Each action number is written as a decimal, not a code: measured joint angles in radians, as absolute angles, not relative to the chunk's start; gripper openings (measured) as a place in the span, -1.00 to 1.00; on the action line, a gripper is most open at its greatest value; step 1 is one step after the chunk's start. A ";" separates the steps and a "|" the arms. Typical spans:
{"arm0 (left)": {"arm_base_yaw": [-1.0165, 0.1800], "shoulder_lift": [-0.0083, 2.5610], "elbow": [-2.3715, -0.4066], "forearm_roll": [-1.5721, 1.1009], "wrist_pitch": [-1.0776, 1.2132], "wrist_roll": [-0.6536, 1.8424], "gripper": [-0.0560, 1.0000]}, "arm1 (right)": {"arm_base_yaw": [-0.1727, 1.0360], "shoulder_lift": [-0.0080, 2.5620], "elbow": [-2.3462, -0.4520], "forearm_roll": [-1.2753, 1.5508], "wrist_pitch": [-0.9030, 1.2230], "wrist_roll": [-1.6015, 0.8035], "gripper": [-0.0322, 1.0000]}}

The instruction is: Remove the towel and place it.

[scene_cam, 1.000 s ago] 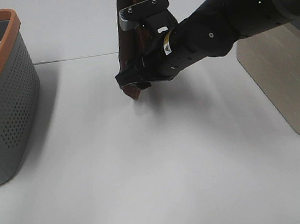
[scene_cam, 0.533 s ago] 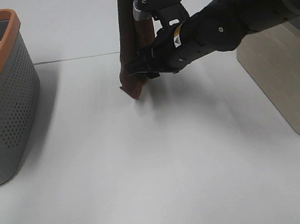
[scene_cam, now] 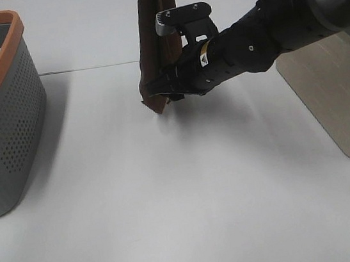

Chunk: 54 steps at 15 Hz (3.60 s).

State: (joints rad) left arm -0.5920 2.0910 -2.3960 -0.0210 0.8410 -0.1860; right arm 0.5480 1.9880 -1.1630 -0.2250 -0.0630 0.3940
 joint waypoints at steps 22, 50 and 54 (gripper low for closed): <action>-0.592 2.093 -2.396 0.337 0.862 -0.145 -0.89 | 0.548 1.747 -1.213 -0.510 0.362 0.414 -0.94; -0.439 2.229 -2.396 0.269 0.780 -0.315 -0.89 | 0.259 1.881 -1.556 -0.996 0.160 0.741 -0.94; -0.439 2.257 -2.396 0.394 0.656 -0.342 -0.89 | 0.247 1.974 -1.663 -0.996 0.139 0.741 -0.94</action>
